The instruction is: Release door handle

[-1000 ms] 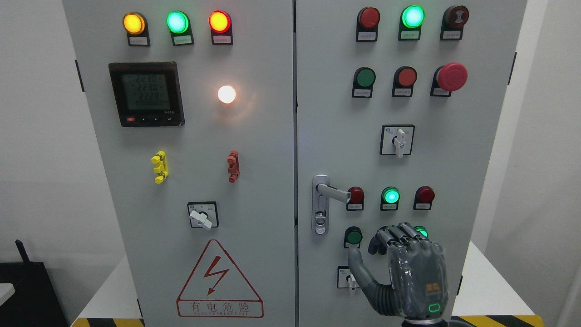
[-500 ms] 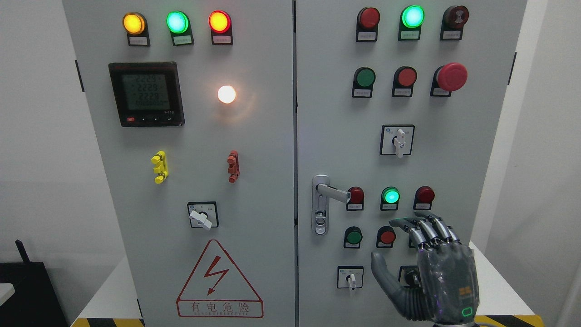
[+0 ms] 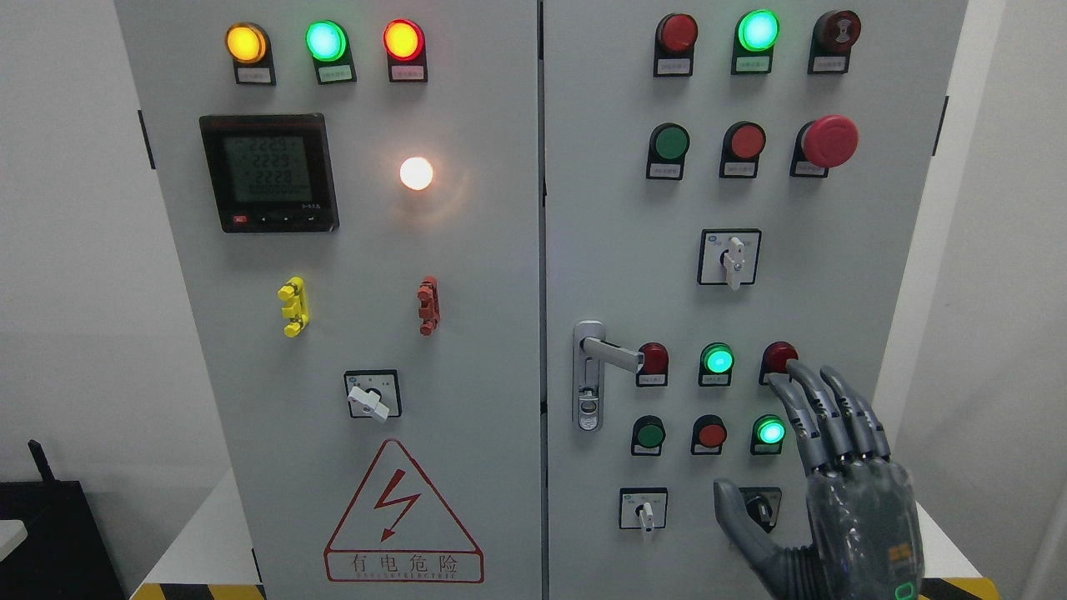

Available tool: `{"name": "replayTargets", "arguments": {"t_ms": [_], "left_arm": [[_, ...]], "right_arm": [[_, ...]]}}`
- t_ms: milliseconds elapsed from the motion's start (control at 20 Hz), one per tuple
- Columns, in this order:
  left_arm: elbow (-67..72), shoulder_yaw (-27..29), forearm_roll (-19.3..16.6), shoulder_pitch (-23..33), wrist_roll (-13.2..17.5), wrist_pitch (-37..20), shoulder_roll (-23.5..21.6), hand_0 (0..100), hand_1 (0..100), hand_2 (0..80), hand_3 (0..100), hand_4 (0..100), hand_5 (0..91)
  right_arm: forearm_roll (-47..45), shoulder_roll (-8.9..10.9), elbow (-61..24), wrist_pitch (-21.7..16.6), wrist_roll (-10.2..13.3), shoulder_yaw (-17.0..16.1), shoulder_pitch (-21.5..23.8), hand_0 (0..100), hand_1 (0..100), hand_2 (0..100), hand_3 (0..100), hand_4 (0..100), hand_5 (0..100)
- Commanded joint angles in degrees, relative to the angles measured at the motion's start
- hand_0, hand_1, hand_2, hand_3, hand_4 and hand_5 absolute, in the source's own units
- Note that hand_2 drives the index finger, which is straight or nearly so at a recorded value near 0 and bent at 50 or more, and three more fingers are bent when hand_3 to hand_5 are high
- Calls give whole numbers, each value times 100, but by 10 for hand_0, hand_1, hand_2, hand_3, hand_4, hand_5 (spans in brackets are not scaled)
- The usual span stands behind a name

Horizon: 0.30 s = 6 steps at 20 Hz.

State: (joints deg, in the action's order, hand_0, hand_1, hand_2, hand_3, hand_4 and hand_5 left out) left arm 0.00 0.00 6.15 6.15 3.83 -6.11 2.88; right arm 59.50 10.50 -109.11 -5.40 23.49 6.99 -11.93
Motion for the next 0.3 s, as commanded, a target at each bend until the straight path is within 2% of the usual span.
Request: {"name": "replayTargets", "arguments": {"t_ms": [0, 250], "left_arm": [[114, -79, 0, 0, 4, 4, 2, 120, 389, 0, 0, 0, 0], [114, -79, 0, 0, 4, 4, 2, 120, 389, 0, 0, 0, 0]], "right_arm": [[-61, 190, -322, -14, -2, -93, 147, 364, 207, 0, 0, 0, 0], [-70, 181, -322, -14, -2, -93, 191, 363, 206, 0, 0, 0, 0]]}}
